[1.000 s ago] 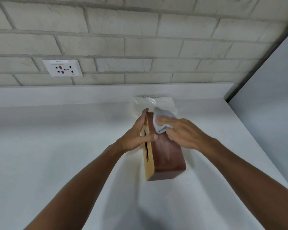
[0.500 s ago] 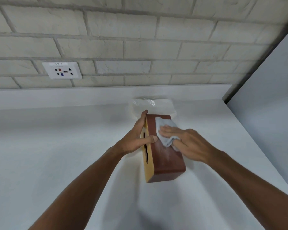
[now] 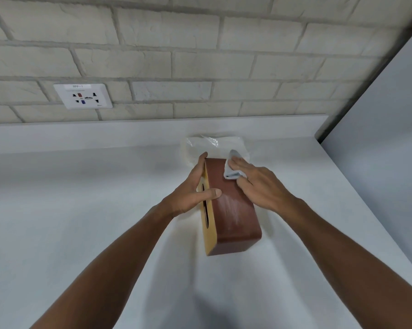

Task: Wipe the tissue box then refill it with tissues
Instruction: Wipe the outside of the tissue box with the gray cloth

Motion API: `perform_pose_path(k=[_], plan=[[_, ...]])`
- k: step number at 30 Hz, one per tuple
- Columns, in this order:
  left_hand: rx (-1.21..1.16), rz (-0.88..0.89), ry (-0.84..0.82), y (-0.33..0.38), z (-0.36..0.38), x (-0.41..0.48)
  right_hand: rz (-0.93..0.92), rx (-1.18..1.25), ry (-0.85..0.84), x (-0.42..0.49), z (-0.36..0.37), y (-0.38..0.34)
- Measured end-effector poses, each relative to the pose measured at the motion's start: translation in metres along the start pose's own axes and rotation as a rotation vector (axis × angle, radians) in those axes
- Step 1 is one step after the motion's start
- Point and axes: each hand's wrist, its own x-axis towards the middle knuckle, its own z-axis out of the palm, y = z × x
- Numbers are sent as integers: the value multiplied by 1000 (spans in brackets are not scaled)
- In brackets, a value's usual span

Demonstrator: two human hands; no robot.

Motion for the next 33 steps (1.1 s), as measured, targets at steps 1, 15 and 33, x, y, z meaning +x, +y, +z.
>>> perform_pose_path(k=[1,15,33], plan=[[1,3,5,0,0,0,-13,-11,7,3,3,-6],[-187,70,73,-9,4,3,-181,-12,-71,-36,15,8],[-50,87,364,-13,20,12,-211,-110,50,-65,26,-19]])
